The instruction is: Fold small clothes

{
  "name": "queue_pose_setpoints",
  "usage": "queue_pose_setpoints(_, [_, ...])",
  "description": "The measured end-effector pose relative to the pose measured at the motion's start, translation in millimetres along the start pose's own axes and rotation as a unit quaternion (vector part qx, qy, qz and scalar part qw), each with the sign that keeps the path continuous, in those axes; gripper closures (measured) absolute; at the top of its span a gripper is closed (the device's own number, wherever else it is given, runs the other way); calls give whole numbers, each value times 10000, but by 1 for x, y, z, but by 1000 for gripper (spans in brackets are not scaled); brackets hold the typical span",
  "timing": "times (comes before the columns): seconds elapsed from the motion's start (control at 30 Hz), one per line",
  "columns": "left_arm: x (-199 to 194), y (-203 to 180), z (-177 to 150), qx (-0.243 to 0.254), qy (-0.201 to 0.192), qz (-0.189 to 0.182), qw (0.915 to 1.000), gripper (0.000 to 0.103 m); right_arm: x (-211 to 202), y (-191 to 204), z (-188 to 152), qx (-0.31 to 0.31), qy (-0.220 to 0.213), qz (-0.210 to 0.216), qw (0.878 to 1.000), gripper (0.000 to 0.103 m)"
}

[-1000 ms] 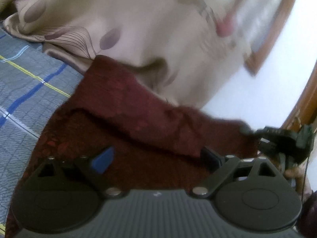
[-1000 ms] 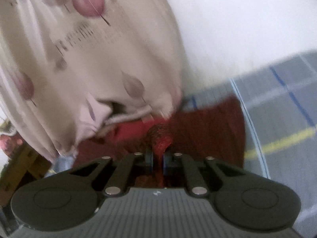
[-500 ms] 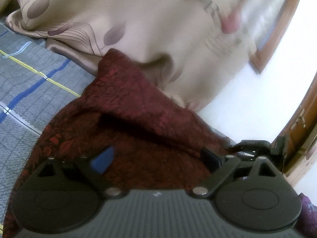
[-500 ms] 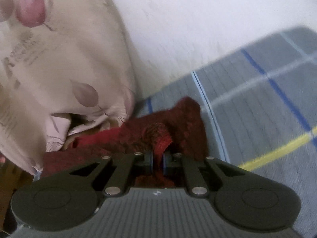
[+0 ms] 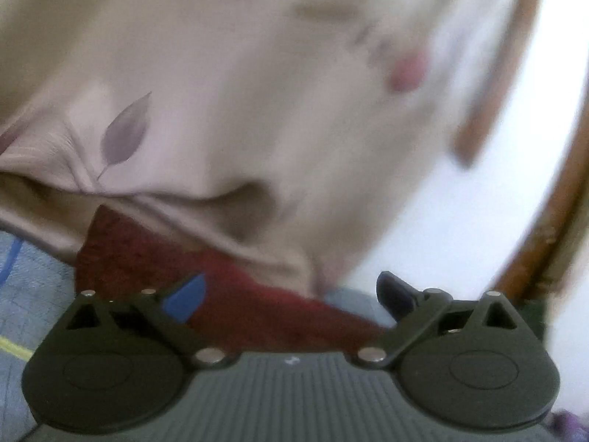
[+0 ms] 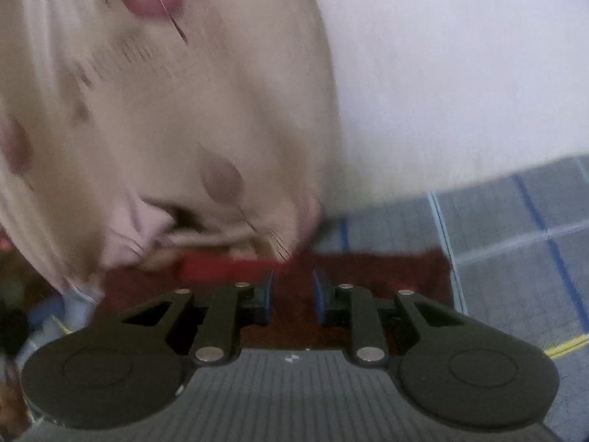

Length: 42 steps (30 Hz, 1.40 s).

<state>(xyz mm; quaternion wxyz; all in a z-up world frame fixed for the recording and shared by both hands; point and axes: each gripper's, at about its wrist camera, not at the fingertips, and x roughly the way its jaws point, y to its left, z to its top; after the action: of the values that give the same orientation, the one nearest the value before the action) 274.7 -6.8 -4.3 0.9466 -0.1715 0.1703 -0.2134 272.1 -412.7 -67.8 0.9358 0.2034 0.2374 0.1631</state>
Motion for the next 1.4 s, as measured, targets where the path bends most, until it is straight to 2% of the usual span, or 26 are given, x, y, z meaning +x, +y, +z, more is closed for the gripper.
queue_pose_setpoints(0.07, [23,22,-2,-185,331,374,9986,3,6,-10,-7,234,85,-43,9997,76])
queue_pose_setpoints(0.13, [23,39,-7,-169,176,787,9966,3,7,-17,-13,395,126,-90,9991,76])
queue_pose_setpoints(0.2, [22,59,-11,-334,126,918,9951,3,8,-20,-20,396,134,-81,9991,79])
queue_pose_setpoints(0.27, [20,68,-11,-563,39,899,9944,3,12,-23,-22,369,194,-121,9991,81])
queue_pose_setpoints(0.43, [25,45,-13,86,240,1310,9911,3,21,-21,-21,389,231,-221,9987,83])
queue_pose_setpoints(0.47, [22,39,-10,122,283,1237,9918,3,19,-21,-19,433,249,-199,9986,83])
queue_pose_setpoints(0.5, [13,36,-4,-42,275,994,9947,3,10,-22,-16,560,218,-110,9981,81])
queue_pose_setpoints(0.57, [-22,26,1,-517,145,382,9978,3,-29,-23,-15,830,-188,349,9958,73])
queue_pose_setpoints(0.6, [-45,18,1,-608,127,252,9977,3,-49,-21,-16,821,-322,480,9949,70])
queue_pose_setpoints(0.67, [-89,-2,-2,-418,163,160,9989,3,-95,-16,-28,781,-212,696,9943,62])
queue_pose_setpoints(0.73, [-139,-17,-14,-184,281,75,9994,3,-141,-13,-54,773,21,986,9921,62])
queue_pose_setpoints(0.83, [-195,-26,-35,-59,508,108,9986,3,-210,-5,-111,555,459,845,9938,62])
queue_pose_setpoints(0.97, [-258,-19,-75,-86,929,361,9950,3,-272,-1,-179,513,818,402,9945,62])
queue_pose_setpoints(1.03, [-278,-14,-94,-159,1172,446,9920,3,-286,-6,-205,843,995,374,9908,62])
queue_pose_setpoints(1.1, [-295,-9,-110,-235,1184,504,9914,3,-297,-8,-226,1052,995,327,9889,62])
queue_pose_setpoints(1.17, [-306,-2,-122,-428,1195,505,9906,3,-302,-9,-240,1287,974,486,9857,62])
queue_pose_setpoints(1.27, [-321,11,-138,-852,1247,348,9879,3,-300,-12,-248,1625,905,691,9801,62])
queue_pose_setpoints(1.4, [-320,19,-154,-976,1532,121,9833,2,-288,-8,-248,1785,925,994,9745,62])
